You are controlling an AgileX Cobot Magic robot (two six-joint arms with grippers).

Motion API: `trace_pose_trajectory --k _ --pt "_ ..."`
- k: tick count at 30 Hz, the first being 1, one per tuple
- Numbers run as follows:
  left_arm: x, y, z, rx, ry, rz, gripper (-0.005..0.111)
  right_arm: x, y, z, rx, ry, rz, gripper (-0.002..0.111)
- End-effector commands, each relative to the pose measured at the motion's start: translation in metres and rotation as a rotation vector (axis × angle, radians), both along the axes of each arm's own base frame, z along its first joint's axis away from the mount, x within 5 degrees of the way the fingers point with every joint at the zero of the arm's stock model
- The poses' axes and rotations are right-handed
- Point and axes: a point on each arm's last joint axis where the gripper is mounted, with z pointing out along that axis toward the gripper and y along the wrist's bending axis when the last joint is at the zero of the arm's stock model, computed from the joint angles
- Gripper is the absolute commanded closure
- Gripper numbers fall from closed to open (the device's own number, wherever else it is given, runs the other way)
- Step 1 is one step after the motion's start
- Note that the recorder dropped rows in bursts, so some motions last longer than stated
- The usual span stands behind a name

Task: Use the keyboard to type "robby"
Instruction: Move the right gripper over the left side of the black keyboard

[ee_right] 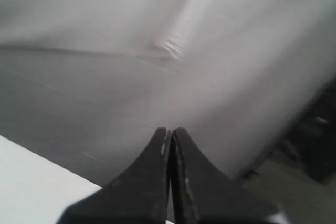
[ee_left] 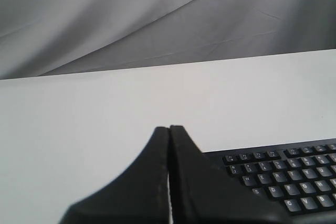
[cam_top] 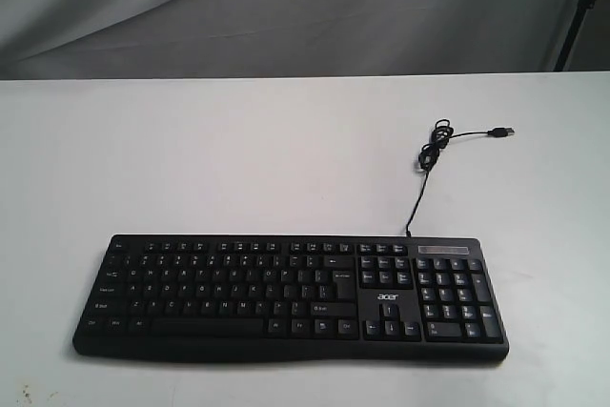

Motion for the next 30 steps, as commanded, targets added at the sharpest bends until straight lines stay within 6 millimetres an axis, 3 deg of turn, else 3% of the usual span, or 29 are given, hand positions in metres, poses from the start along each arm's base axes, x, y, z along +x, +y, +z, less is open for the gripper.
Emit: trace_pose_trajectory --k 1,5,9,12,15,17,22,30 --pt "0.0 0.0 -0.001 0.001 -0.005 -0.006 0.107 0.021 -0.021 0.005 -0.146 0.02 -0.454 0.108" --pt "0.0 0.0 -0.001 0.001 -0.005 -0.006 0.107 0.043 -0.013 0.006 -0.037 0.231 -0.391 0.108" --pt "0.0 0.0 -0.001 0.001 -0.005 -0.006 0.107 0.068 0.013 0.0 0.061 0.469 -0.101 0.108" --pt "0.0 0.0 -0.001 0.001 -0.005 -0.006 0.107 0.08 0.035 -0.012 -0.016 0.588 0.18 0.108" --pt "0.0 0.0 -0.001 0.001 -0.005 -0.006 0.107 0.081 0.064 -0.032 -0.061 0.647 0.455 0.108" --pt "0.0 0.0 -0.001 0.001 -0.005 -0.006 0.107 0.082 0.081 -0.043 -0.059 0.662 0.546 0.108" --pt "0.0 0.0 -0.001 0.001 -0.005 -0.006 0.107 0.083 0.13 -0.073 -0.09 0.726 0.664 0.108" --pt "0.0 0.0 -0.001 0.001 -0.005 -0.006 0.107 0.059 0.211 -0.109 -0.229 0.767 0.884 0.108"
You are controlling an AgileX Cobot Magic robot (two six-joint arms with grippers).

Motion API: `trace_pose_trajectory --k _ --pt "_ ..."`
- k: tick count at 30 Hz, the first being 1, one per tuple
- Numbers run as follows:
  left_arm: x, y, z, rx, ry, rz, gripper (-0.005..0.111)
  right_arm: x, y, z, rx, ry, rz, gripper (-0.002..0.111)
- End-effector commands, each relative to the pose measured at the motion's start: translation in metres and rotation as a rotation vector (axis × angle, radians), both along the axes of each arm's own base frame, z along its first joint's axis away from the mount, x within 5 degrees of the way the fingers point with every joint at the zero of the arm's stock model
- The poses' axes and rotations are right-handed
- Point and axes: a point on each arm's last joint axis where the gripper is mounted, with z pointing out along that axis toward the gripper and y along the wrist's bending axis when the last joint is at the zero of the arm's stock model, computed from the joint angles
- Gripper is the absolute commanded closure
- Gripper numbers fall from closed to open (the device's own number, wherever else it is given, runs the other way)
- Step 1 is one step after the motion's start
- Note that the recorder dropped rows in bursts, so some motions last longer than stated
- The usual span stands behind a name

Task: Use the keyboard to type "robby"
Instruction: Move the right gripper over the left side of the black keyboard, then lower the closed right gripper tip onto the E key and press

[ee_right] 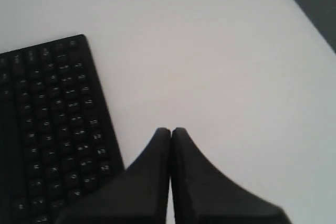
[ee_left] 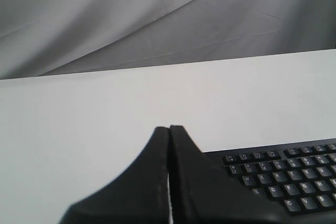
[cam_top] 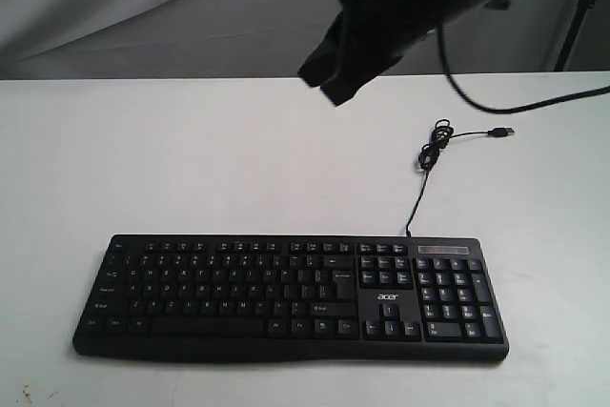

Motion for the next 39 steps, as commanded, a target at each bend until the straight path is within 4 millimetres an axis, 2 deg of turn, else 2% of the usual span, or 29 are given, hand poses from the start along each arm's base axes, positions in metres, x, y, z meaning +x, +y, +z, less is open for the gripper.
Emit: trace_pose_trajectory --k 1,7,9,10,14,21,25,39 --pt "0.0 0.0 -0.001 0.001 -0.005 -0.006 0.107 -0.019 0.044 -0.018 -0.027 -0.012 0.155 0.108" --pt "0.0 0.0 -0.001 0.001 -0.005 -0.006 0.107 -0.035 0.089 -0.048 -0.047 -0.003 0.239 0.108" --pt "0.0 0.0 -0.001 0.001 -0.005 -0.006 0.107 -0.041 0.103 -0.072 -0.099 0.034 0.291 0.108" --pt "0.0 0.0 -0.001 0.001 -0.005 -0.006 0.107 -0.043 0.111 -0.091 -0.134 0.058 0.315 0.108" --pt "0.0 0.0 -0.001 0.001 -0.005 -0.006 0.107 -0.047 0.128 -0.13 -0.169 0.091 0.325 0.108" --pt "0.0 0.0 -0.001 0.001 -0.005 -0.006 0.107 -0.05 0.139 -0.127 -0.091 0.1 0.281 0.108" --pt "0.0 0.0 -0.001 0.001 -0.005 -0.006 0.107 -0.049 0.143 -0.128 -0.092 0.041 0.286 0.108" --pt "0.0 0.0 -0.001 0.001 -0.005 -0.006 0.107 -0.052 0.154 -0.147 -0.107 0.071 0.305 0.108"
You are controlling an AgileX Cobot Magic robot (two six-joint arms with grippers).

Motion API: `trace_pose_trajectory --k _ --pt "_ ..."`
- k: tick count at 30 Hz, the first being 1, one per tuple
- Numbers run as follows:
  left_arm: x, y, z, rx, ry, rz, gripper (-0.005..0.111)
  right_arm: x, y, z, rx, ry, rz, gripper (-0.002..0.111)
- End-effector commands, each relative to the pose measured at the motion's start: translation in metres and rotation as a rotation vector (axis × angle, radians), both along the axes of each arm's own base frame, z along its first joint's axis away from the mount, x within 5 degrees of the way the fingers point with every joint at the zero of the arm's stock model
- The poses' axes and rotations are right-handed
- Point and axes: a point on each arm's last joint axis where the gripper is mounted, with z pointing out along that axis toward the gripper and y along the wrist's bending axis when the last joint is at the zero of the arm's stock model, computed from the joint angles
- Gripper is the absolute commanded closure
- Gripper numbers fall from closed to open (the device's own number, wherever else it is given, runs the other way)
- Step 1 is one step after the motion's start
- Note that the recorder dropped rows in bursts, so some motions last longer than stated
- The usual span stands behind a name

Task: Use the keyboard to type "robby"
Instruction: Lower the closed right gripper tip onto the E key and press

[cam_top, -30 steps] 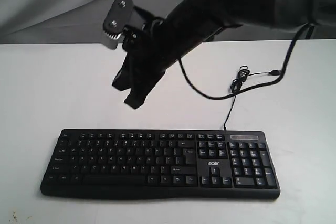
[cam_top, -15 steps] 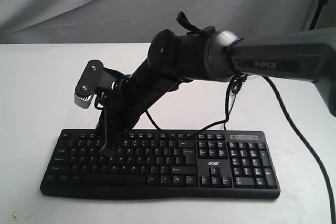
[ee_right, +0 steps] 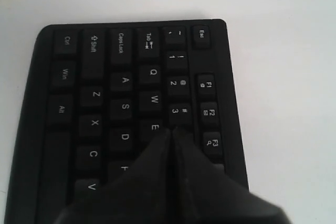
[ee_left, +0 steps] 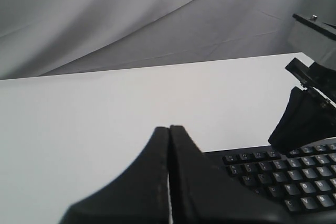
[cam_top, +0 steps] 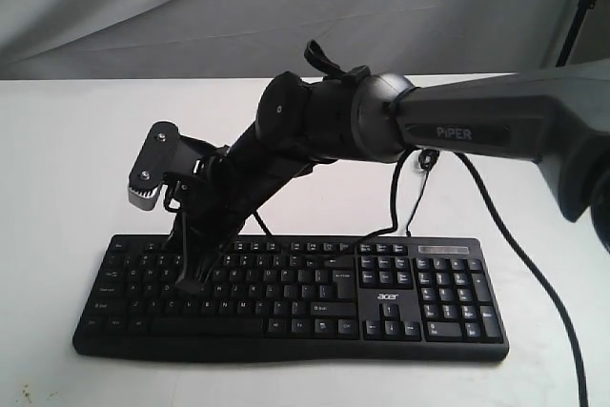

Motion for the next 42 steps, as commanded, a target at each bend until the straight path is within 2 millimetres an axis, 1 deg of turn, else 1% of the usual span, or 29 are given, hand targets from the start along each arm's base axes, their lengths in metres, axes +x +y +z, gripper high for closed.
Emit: trace_pose_trajectory --k 1,7,12,19,28,35,42 --pt "0.0 0.0 -0.001 0.001 -0.005 -0.006 0.107 -0.004 0.004 -0.002 -0.002 0.004 0.012 0.108" --pt "0.0 0.0 -0.001 0.001 -0.005 -0.006 0.107 -0.006 0.006 -0.003 -0.015 0.002 0.014 0.108" --pt "0.0 0.0 -0.001 0.001 -0.005 -0.006 0.107 -0.006 0.006 -0.015 -0.036 0.021 0.012 0.108" --pt "0.0 0.0 -0.001 0.001 -0.005 -0.006 0.107 -0.005 0.006 -0.015 -0.041 0.007 0.013 0.108" --pt "0.0 0.0 -0.001 0.001 -0.005 -0.006 0.107 -0.004 0.006 -0.017 -0.041 -0.005 0.006 0.108" --pt "0.0 0.0 -0.001 0.001 -0.005 -0.006 0.107 -0.003 0.006 -0.025 -0.059 -0.014 0.026 0.108" --pt "0.0 0.0 -0.001 0.001 -0.005 -0.006 0.107 -0.003 0.007 -0.024 -0.046 -0.017 0.037 0.108"
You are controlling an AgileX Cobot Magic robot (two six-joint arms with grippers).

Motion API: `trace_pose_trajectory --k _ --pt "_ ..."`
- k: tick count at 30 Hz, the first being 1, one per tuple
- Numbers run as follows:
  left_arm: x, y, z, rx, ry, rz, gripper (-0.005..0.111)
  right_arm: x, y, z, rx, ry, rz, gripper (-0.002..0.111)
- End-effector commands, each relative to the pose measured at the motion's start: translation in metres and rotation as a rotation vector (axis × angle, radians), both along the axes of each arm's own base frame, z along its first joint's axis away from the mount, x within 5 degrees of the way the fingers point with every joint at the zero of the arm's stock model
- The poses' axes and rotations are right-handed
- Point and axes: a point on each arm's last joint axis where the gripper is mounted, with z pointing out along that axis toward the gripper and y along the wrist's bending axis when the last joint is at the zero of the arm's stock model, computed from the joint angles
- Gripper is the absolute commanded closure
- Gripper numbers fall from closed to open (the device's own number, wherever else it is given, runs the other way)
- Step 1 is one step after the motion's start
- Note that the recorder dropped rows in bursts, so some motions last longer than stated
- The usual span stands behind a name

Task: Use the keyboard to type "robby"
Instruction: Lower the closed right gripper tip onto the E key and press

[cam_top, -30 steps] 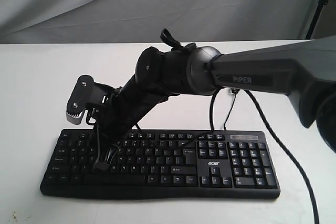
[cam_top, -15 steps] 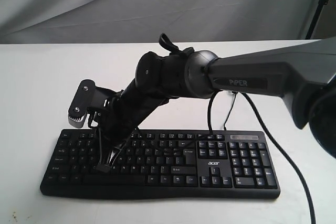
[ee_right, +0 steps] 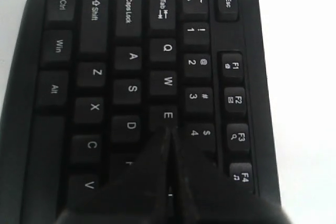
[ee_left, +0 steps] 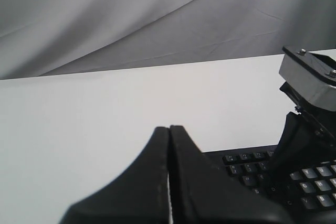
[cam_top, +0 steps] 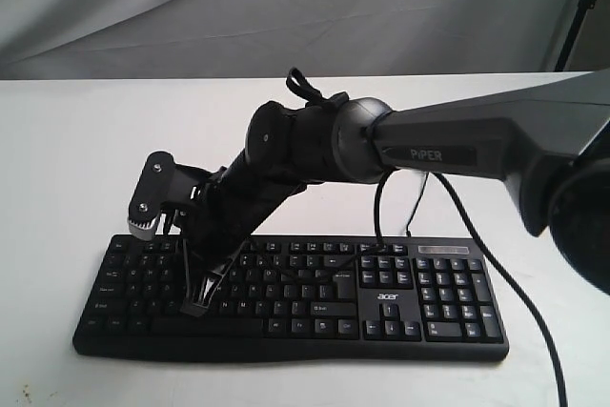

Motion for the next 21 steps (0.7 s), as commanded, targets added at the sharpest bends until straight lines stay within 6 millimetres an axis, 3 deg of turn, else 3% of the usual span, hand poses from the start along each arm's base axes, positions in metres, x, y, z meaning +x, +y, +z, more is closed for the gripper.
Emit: trace_pose_trajectory --k 1,21 --pt "-0.0001 -0.0003 -0.0008 0.001 -0.005 -0.006 0.107 0.0007 0.0019 0.0026 0.018 -0.012 0.008 0.108" --pt "-0.0001 -0.0003 -0.0008 0.001 -0.005 -0.006 0.107 -0.0009 0.0042 0.0037 0.039 -0.011 0.023 0.108"
